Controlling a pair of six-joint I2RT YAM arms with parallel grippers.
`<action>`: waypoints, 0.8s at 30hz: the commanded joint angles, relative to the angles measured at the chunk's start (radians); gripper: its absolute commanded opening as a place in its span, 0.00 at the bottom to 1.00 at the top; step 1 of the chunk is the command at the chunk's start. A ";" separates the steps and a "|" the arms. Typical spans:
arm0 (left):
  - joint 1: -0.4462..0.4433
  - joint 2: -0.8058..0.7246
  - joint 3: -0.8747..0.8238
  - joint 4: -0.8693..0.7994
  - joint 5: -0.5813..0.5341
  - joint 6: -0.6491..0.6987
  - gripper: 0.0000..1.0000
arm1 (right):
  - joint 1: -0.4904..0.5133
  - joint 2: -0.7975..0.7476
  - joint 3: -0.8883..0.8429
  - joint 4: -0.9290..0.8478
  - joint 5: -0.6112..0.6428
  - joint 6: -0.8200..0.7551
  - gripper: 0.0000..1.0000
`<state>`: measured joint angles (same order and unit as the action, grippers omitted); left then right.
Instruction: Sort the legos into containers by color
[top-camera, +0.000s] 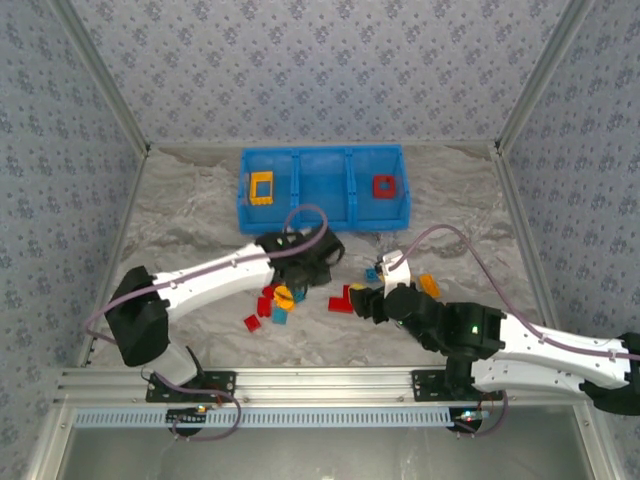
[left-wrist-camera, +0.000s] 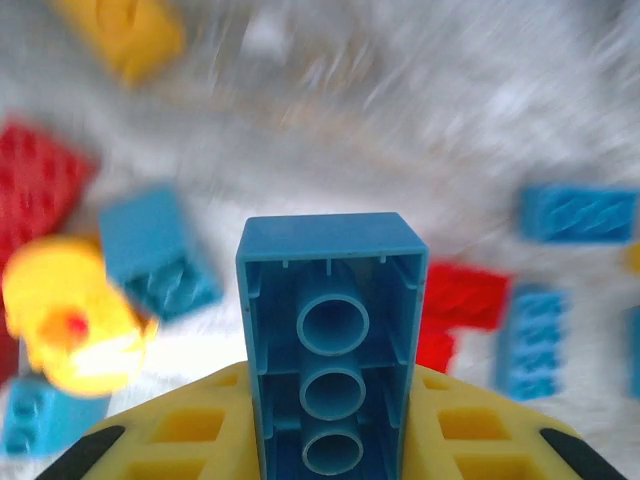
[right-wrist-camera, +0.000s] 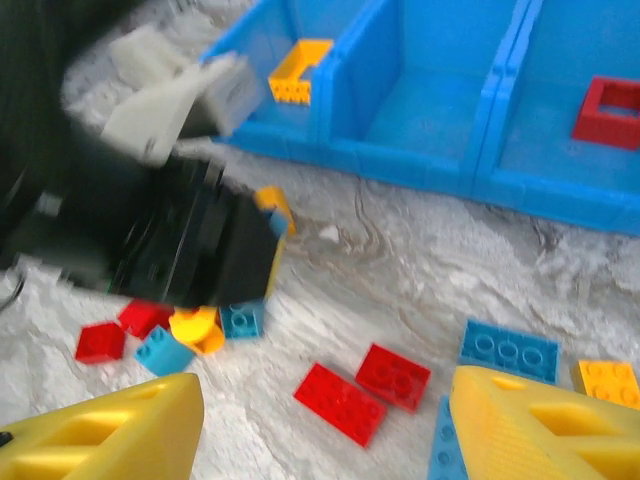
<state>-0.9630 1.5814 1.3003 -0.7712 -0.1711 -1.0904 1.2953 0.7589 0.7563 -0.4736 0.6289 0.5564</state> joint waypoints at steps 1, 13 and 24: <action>0.119 0.054 0.144 -0.056 0.017 0.215 0.22 | -0.016 0.012 0.012 0.167 0.060 -0.106 0.69; 0.317 0.604 0.761 -0.037 0.168 0.440 0.19 | -0.130 0.103 0.072 0.290 0.121 -0.183 0.70; 0.355 0.799 0.909 -0.051 0.236 0.445 0.38 | -0.186 0.092 0.071 0.143 0.157 -0.020 0.70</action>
<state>-0.6014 2.3928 2.1651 -0.7952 0.0235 -0.6613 1.1206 0.8639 0.7975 -0.2668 0.7490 0.4664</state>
